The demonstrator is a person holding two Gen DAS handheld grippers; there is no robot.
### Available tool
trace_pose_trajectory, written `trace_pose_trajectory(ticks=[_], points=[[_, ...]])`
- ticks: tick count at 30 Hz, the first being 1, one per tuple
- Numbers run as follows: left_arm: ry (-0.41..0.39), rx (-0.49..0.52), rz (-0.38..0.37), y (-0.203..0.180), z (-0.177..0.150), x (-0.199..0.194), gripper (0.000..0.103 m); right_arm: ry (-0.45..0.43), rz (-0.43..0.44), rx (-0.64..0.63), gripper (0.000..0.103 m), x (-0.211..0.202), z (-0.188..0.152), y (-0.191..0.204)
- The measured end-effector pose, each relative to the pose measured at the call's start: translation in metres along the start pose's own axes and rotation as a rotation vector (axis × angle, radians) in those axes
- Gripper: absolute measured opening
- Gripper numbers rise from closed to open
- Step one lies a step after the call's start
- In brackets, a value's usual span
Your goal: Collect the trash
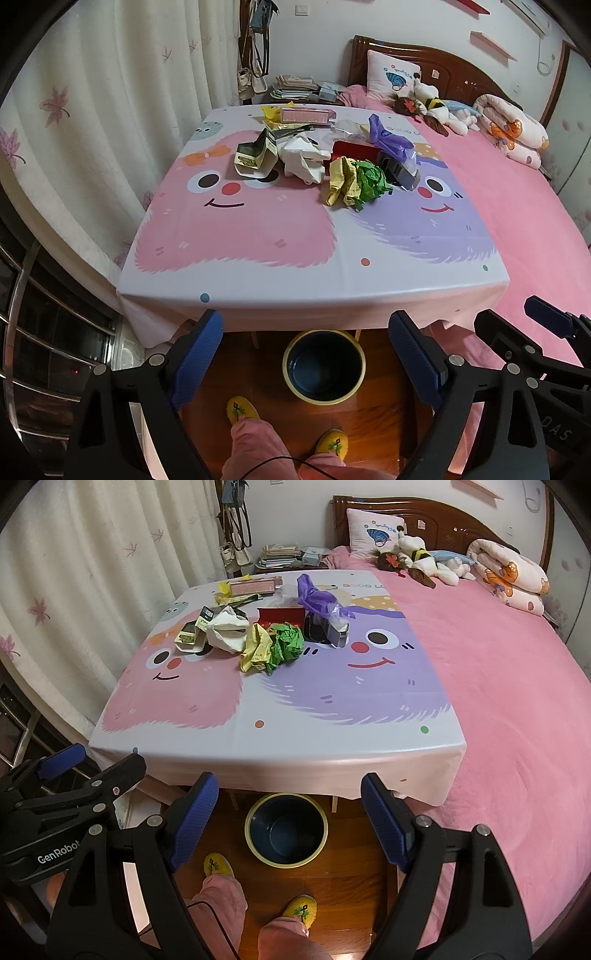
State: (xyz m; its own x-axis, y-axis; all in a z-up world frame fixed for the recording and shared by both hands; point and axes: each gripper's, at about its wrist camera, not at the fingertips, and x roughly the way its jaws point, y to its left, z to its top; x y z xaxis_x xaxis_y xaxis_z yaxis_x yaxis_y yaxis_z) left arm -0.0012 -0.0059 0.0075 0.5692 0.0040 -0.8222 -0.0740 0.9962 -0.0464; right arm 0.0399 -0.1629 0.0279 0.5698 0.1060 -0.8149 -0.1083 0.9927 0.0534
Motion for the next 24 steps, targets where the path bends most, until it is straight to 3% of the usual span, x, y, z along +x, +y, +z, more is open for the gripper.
trace_pose_trajectory(ticks=[23, 24], points=[[0.001, 0.0, -0.003, 0.007, 0.005, -0.001, 0.093, 0.008, 0.01, -0.002, 0.078, 0.005, 0.003, -0.002], [0.001, -0.003, -0.005, 0.02, 0.004, 0.0, 0.092, 0.008, 0.008, -0.005, 0.078, 0.005, -0.002, 0.008]])
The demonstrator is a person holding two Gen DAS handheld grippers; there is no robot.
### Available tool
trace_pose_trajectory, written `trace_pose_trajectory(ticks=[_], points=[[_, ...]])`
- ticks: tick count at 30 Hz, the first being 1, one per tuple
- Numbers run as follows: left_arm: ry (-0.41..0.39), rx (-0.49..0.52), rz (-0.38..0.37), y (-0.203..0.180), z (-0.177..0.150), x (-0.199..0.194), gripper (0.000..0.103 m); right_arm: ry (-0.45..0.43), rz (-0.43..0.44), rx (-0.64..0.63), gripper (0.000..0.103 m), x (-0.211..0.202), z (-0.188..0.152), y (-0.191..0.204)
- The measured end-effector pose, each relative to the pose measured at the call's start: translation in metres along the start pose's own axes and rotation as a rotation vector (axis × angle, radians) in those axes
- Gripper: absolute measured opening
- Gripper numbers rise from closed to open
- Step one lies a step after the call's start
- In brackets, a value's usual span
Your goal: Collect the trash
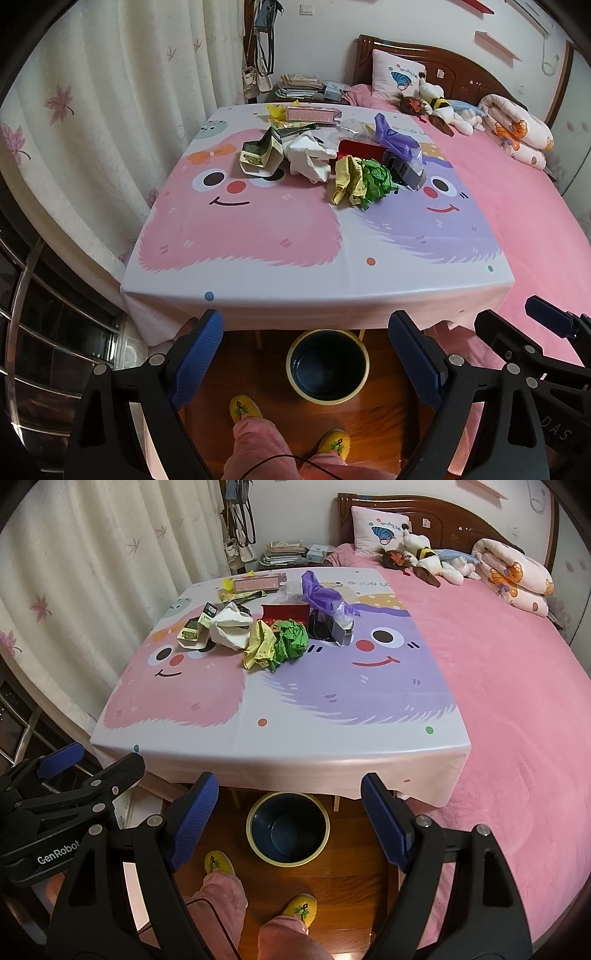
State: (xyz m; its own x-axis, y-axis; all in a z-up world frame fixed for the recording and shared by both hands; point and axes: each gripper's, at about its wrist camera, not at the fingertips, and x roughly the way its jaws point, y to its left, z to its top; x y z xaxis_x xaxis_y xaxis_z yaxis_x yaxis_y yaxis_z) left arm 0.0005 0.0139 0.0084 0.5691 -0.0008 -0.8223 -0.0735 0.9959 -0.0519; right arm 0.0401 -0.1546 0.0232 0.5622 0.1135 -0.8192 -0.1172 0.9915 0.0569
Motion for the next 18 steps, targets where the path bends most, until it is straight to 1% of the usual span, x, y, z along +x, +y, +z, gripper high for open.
trace_pose_trajectory(ticks=[8, 18], points=[[-0.003, 0.0, 0.001, 0.011, -0.0009, 0.0001, 0.092, 0.003, 0.001, 0.001, 0.078, 0.0022, -0.0001, 0.0028], [-0.002, 0.002, 0.005, 0.0059, -0.0011, 0.0006, 0.092, 0.006, 0.004, 0.001, 0.078, 0.0033, 0.0004, 0.0024]])
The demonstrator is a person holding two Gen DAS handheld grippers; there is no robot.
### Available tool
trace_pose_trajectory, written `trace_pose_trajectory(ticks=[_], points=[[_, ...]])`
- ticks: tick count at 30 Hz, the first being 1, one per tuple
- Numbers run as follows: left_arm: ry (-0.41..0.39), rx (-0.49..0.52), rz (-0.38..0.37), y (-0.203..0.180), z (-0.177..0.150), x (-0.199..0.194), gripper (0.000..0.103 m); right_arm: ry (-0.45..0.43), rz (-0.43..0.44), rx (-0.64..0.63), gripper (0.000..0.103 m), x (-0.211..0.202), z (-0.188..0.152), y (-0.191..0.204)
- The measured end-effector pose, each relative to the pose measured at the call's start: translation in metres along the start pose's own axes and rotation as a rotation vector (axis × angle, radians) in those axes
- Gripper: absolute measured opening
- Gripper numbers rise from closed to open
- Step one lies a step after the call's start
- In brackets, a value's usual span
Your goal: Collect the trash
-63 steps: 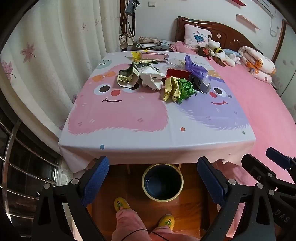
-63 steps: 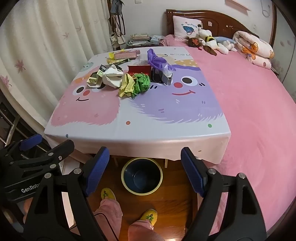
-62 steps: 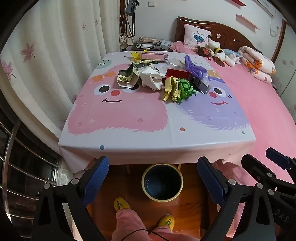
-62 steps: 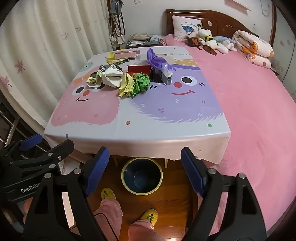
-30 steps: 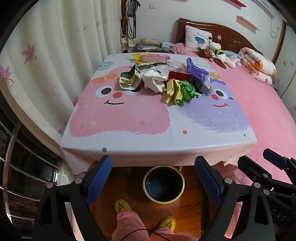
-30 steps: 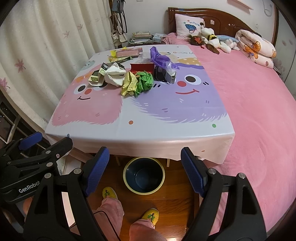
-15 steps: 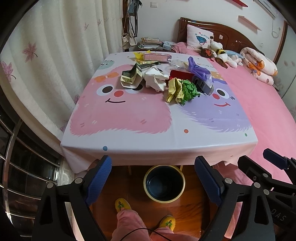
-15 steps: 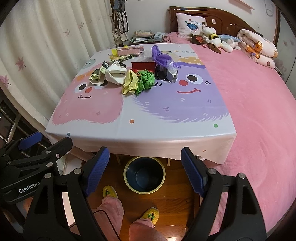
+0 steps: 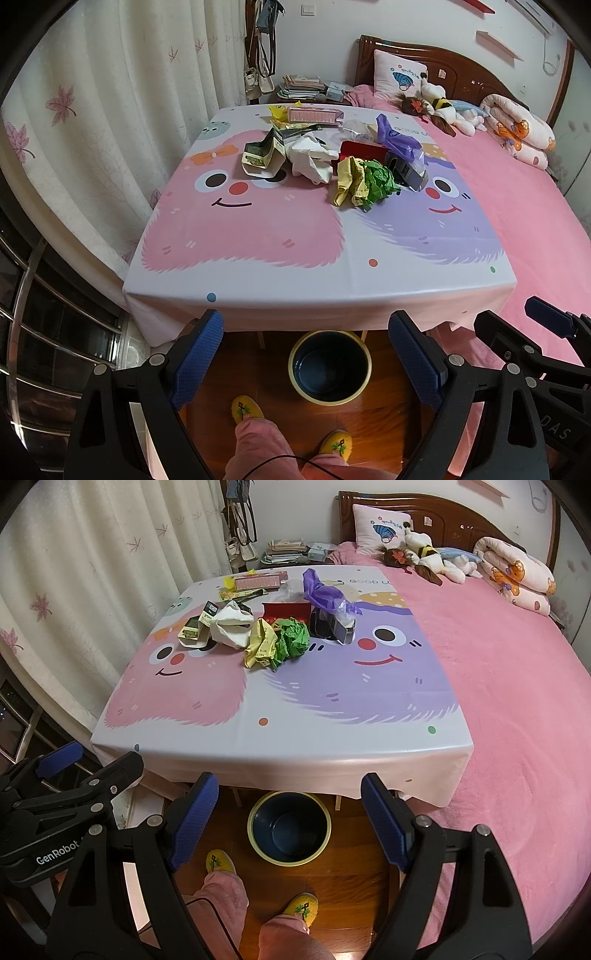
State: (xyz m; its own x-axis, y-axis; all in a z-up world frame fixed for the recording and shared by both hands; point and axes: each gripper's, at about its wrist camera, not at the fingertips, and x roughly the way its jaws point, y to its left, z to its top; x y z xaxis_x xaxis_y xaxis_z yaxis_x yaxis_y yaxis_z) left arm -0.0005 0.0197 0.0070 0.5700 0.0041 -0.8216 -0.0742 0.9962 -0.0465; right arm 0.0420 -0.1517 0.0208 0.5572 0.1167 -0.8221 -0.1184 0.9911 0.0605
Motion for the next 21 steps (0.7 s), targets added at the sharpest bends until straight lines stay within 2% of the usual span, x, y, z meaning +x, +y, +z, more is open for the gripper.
trace_pose_trajectory(ticks=[12, 21], points=[[0.008, 0.0, -0.001, 0.01, 0.0, 0.002, 0.093, 0.005, 0.006, 0.003, 0.078, 0.004, -0.003, 0.002], [0.006, 0.001, 0.004, -0.002, 0.004, 0.004, 0.092, 0.0, 0.018, 0.007, 0.078, 0.009, -0.003, 0.004]])
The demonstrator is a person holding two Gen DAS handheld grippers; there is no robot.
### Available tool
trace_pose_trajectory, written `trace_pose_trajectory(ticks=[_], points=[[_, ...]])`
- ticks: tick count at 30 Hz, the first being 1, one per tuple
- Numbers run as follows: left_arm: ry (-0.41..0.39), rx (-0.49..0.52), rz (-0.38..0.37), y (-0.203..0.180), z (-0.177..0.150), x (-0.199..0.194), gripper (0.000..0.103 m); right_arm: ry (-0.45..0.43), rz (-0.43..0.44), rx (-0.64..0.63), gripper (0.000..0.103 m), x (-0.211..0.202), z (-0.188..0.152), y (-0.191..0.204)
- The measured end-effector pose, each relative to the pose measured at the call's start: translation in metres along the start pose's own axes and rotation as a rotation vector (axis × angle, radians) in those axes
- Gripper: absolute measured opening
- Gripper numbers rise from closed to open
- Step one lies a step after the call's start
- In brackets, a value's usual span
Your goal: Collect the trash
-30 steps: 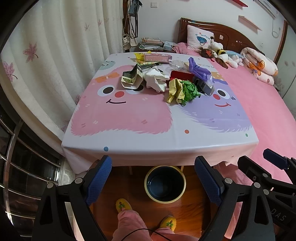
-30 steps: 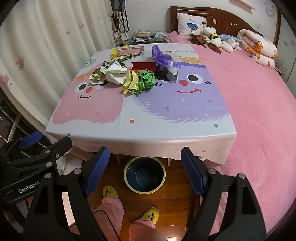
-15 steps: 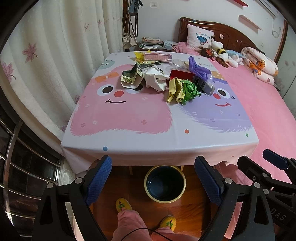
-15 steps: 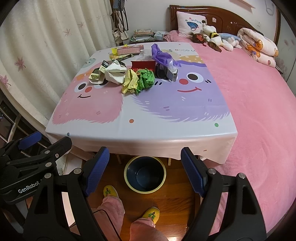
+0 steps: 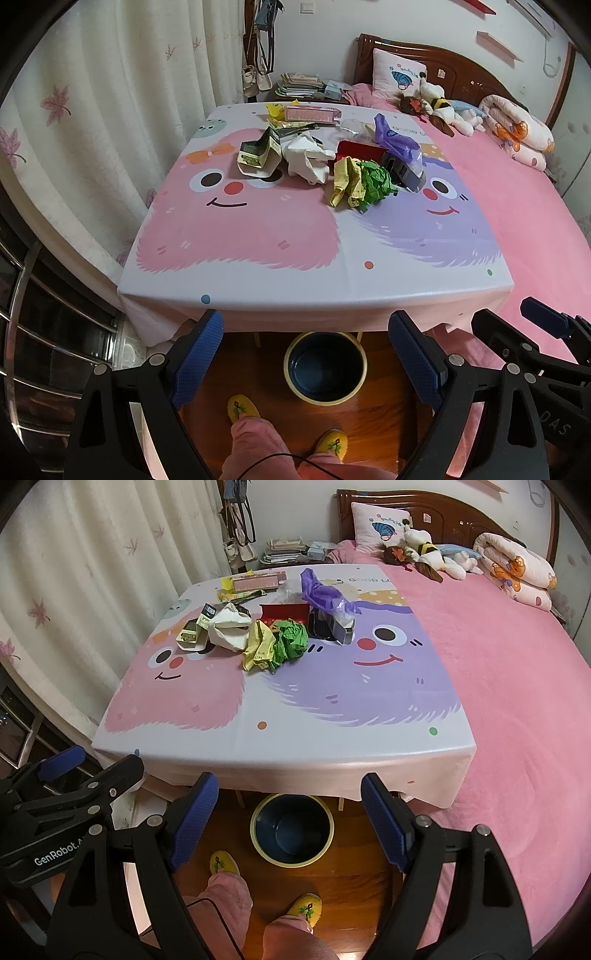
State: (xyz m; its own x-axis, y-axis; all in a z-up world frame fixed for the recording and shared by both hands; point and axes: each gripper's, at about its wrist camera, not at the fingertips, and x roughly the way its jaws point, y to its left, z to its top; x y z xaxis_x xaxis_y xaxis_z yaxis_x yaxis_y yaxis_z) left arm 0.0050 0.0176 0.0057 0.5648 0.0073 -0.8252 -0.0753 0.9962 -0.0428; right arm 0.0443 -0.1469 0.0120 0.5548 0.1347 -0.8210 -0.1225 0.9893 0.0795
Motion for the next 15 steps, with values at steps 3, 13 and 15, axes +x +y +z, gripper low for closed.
trace_pose_trajectory(ticks=[3, 13, 15], points=[[-0.011, 0.004, 0.012, -0.005, 0.004, -0.003, 0.092, -0.005, 0.01, 0.006, 0.078, -0.002, 0.006, -0.005], [-0.067, 0.017, 0.035, -0.006, 0.032, -0.02, 0.093, -0.046, 0.038, 0.022, 0.078, -0.01, 0.03, -0.01], [-0.08, 0.02, 0.046, -0.004, 0.039, -0.024, 0.092, -0.059, 0.044, 0.022, 0.078, -0.01, 0.036, -0.008]])
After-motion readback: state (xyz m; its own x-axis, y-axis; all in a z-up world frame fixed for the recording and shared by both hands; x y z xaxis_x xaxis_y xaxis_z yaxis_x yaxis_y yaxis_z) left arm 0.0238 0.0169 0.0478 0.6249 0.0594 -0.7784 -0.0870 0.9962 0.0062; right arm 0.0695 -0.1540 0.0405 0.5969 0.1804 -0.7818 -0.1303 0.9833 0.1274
